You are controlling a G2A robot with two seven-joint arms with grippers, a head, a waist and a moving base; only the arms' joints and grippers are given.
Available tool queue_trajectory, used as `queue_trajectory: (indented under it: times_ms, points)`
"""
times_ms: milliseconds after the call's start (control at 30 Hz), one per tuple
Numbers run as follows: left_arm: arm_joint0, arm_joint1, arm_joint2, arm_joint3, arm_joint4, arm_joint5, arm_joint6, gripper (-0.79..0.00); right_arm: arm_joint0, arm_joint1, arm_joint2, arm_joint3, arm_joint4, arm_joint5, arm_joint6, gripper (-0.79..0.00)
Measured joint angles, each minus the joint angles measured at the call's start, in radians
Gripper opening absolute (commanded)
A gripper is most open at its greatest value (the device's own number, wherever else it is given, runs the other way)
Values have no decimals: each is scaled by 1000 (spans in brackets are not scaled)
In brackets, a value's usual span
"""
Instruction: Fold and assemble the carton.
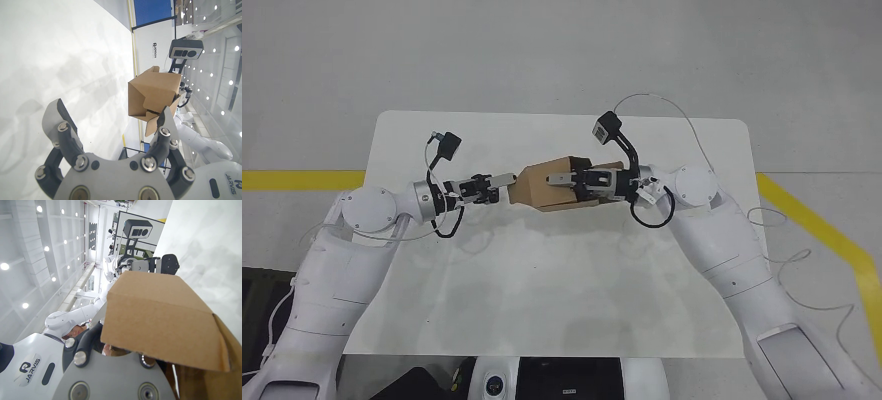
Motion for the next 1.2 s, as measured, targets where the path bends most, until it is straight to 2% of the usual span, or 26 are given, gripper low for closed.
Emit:
queue_trajectory:
  times_ms: [1200]
  points:
    - [-19, -13, 49, -14, -61, 6, -13, 0, 3, -12, -16, -8, 33, -15, 27, -785]
